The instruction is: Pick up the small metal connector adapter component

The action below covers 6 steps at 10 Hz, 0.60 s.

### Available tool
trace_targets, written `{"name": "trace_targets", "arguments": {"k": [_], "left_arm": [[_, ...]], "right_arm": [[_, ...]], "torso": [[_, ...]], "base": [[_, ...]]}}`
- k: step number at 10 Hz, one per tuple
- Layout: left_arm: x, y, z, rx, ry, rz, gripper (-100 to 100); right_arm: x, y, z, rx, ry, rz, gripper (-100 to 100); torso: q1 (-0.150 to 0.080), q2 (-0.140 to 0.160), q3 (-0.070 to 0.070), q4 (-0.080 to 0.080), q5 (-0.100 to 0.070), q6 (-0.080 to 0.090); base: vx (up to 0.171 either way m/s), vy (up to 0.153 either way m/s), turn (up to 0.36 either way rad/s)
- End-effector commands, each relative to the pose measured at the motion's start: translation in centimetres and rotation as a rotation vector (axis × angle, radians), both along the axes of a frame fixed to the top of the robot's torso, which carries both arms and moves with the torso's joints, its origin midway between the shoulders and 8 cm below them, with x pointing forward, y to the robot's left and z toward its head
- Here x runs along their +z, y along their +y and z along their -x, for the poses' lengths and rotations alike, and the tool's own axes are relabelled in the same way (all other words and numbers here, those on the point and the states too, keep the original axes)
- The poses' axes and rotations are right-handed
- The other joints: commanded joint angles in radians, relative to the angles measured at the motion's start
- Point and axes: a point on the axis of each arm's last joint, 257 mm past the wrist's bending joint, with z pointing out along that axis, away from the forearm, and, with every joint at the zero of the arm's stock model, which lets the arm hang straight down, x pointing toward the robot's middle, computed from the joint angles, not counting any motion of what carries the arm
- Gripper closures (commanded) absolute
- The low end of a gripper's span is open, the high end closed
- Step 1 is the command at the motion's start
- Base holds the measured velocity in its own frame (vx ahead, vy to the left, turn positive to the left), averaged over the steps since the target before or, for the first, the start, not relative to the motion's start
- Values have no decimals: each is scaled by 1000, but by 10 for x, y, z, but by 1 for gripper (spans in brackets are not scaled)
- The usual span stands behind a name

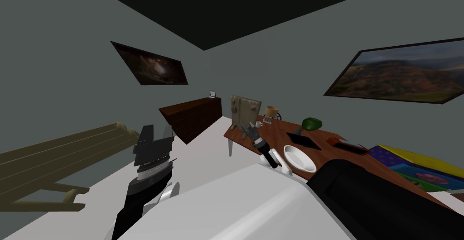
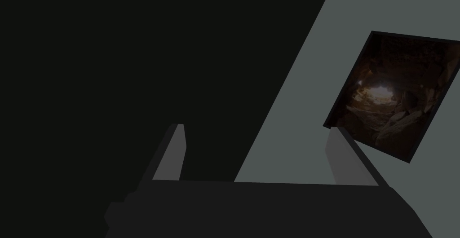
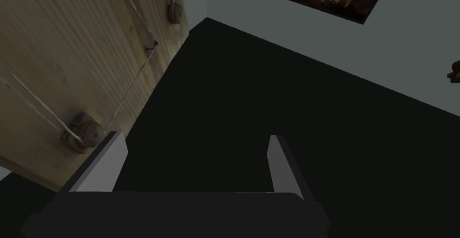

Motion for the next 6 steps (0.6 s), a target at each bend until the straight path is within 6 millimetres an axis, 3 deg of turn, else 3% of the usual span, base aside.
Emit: {"name": "trace_targets", "arguments": {"k": [1,6], "left_arm": [[0,0,0,0,0,0,0],[0,0,0,0,0,0,0]], "right_arm": [[-17,-4,-4,-30,15,98,-100],[-46,-12,-11,-91,35,303,-100]], "torso": [[0,0,0,0,0,0],[-1,0,0,0,0,0]], "base": [[0,15,41],[1,7,23]]}}
